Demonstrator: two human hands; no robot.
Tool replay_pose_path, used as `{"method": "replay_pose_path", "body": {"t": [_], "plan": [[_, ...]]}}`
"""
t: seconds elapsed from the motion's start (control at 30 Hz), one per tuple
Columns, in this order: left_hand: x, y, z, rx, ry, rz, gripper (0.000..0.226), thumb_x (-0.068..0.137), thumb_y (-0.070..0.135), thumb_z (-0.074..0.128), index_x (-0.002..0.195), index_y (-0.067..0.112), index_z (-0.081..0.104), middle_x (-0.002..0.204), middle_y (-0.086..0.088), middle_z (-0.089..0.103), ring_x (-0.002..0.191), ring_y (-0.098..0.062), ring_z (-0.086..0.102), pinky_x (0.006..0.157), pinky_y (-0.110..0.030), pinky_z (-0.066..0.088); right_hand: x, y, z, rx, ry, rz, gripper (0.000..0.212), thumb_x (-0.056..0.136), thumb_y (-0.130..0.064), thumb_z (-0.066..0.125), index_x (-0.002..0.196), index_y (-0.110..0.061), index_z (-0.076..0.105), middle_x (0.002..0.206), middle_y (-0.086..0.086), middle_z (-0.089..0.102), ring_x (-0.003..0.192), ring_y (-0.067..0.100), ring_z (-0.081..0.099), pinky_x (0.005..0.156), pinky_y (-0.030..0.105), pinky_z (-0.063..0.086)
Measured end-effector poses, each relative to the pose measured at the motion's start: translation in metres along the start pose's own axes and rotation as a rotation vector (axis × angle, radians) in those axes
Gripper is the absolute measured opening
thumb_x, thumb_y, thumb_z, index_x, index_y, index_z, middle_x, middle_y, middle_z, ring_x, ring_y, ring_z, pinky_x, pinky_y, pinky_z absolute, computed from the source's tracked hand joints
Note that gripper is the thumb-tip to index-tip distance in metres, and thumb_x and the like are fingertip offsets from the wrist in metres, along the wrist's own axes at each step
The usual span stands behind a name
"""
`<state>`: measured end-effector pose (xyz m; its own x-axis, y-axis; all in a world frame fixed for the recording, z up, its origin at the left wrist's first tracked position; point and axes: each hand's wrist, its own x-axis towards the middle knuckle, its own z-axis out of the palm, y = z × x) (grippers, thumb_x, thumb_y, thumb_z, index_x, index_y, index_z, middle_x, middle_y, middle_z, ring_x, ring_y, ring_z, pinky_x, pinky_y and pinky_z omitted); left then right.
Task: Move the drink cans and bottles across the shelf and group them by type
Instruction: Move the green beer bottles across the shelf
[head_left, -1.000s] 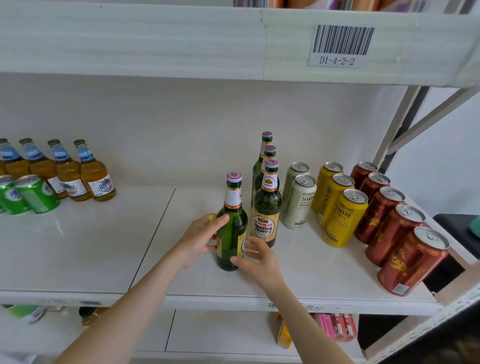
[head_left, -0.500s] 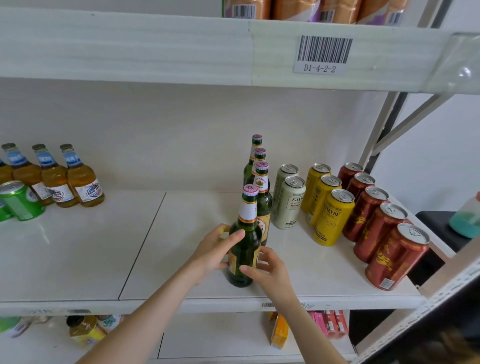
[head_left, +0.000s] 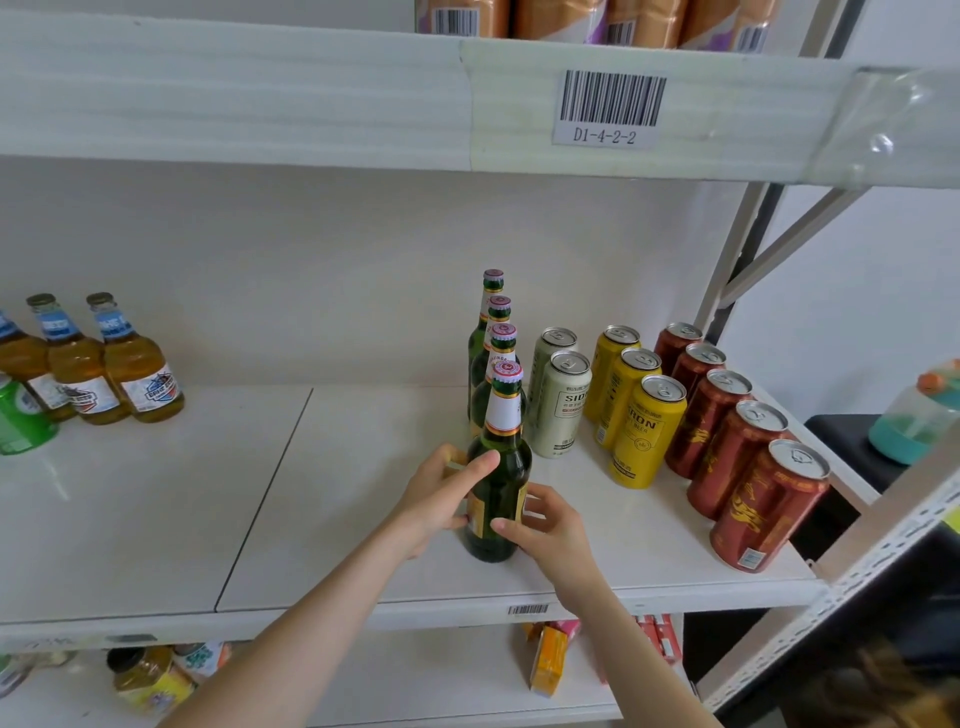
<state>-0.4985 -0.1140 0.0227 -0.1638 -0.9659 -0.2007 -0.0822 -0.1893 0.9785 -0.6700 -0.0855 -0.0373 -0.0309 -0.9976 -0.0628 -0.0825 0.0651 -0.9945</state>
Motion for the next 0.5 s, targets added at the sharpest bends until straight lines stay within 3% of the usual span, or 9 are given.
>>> {"method": "replay_pose_path", "body": {"t": [0.2,0.5], "plan": [[0.006,0.003,0.006,-0.02,0.027,-0.001,0.082,0.04,0.083,0.074,0.087,0.021,0.049,0.1,-0.003,0.068,0.097,-0.018,0.066,0.082,-0.046,0.06,0.007,-0.002,-0.003,0.053,0.024,0.001,0.044,0.071,-0.027,0.087,0.107,-0.033,0.062,0.106,-0.008,0.068,0.104,0.014,0.064,0.075,0.023,0.055],[0.011,0.006,0.01,-0.008,0.011,-0.002,0.092,0.03,0.089,0.071,0.089,0.023,0.048,0.111,-0.005,0.068,0.107,-0.021,0.063,0.088,-0.05,0.057,0.015,-0.001,-0.006,0.053,0.023,0.036,0.046,0.071,-0.028,0.086,0.11,-0.03,0.061,0.111,-0.005,0.065,0.106,0.016,0.062,0.084,0.031,0.056]]}}
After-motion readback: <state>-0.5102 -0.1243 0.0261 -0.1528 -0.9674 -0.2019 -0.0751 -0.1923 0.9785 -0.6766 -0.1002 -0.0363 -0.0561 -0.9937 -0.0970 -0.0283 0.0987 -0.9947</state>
